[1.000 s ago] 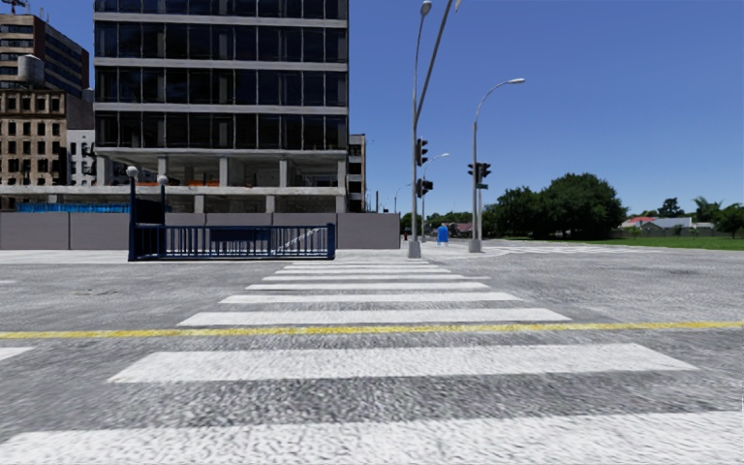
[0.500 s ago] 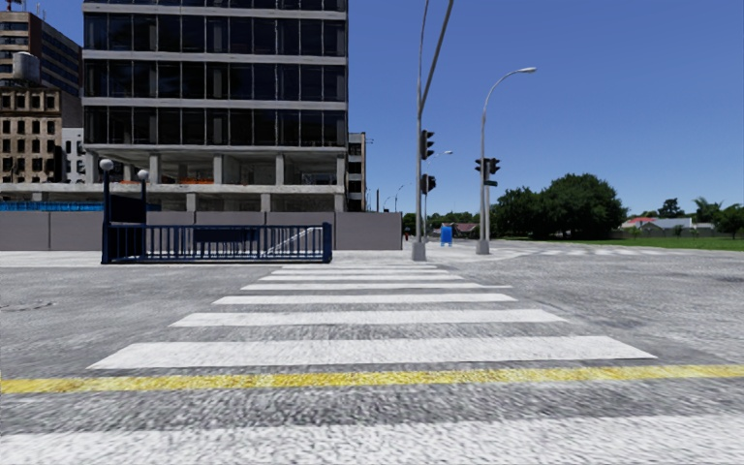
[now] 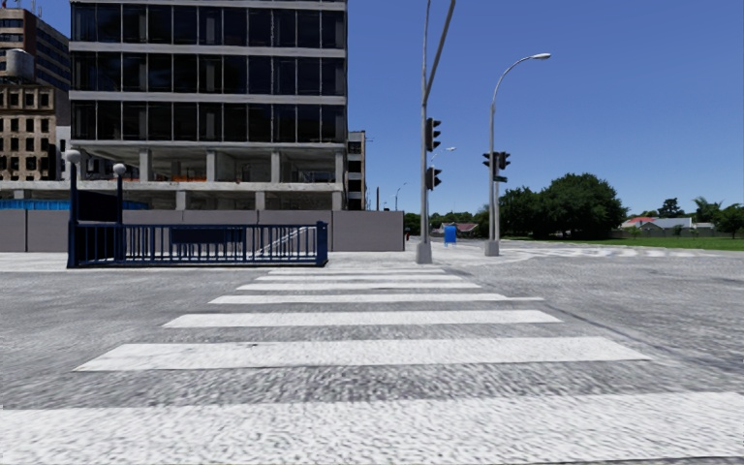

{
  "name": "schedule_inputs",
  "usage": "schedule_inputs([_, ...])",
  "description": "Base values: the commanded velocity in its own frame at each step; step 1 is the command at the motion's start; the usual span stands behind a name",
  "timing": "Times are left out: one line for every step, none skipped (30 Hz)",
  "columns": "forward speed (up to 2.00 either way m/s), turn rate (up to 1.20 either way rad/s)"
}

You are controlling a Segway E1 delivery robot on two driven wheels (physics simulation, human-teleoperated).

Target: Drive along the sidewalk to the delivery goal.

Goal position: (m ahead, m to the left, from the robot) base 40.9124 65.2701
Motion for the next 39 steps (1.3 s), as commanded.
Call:
schedule_inputs([2.0,0.0])
schedule_inputs([2.0,0.0])
schedule_inputs([2.0,0.0])
schedule_inputs([2.0,0.0])
schedule_inputs([2.0,0.0])
schedule_inputs([2.0,0.0])
schedule_inputs([2.0,0.0])
schedule_inputs([2.0,0.0])
schedule_inputs([2.0,0.0])
schedule_inputs([2.0,0.0])
schedule_inputs([2.0,0.0])
schedule_inputs([2.0,0.0])
schedule_inputs([2.0,0.0])
schedule_inputs([2.0,0.0])
schedule_inputs([2.0,0.0])
schedule_inputs([2.0,0.0])
schedule_inputs([2.0,0.0])
schedule_inputs([2.0,0.0])
schedule_inputs([2.0,0.0])
schedule_inputs([2.0,0.0])
schedule_inputs([2.0,0.0])
schedule_inputs([2.0,0.0])
schedule_inputs([2.0,0.0])
schedule_inputs([2.0,0.0])
schedule_inputs([2.0,0.0])
schedule_inputs([2.0,0.0])
schedule_inputs([2.0,0.0])
schedule_inputs([2.0,0.0])
schedule_inputs([2.0,0.0])
schedule_inputs([2.0,0.0])
schedule_inputs([2.0,0.0])
schedule_inputs([2.0,0.0])
schedule_inputs([2.0,0.0])
schedule_inputs([2.0,0.0])
schedule_inputs([2.0,0.0])
schedule_inputs([2.0,0.0])
schedule_inputs([2.0,0.0])
schedule_inputs([2.0,0.0])
schedule_inputs([2.0,0.0])
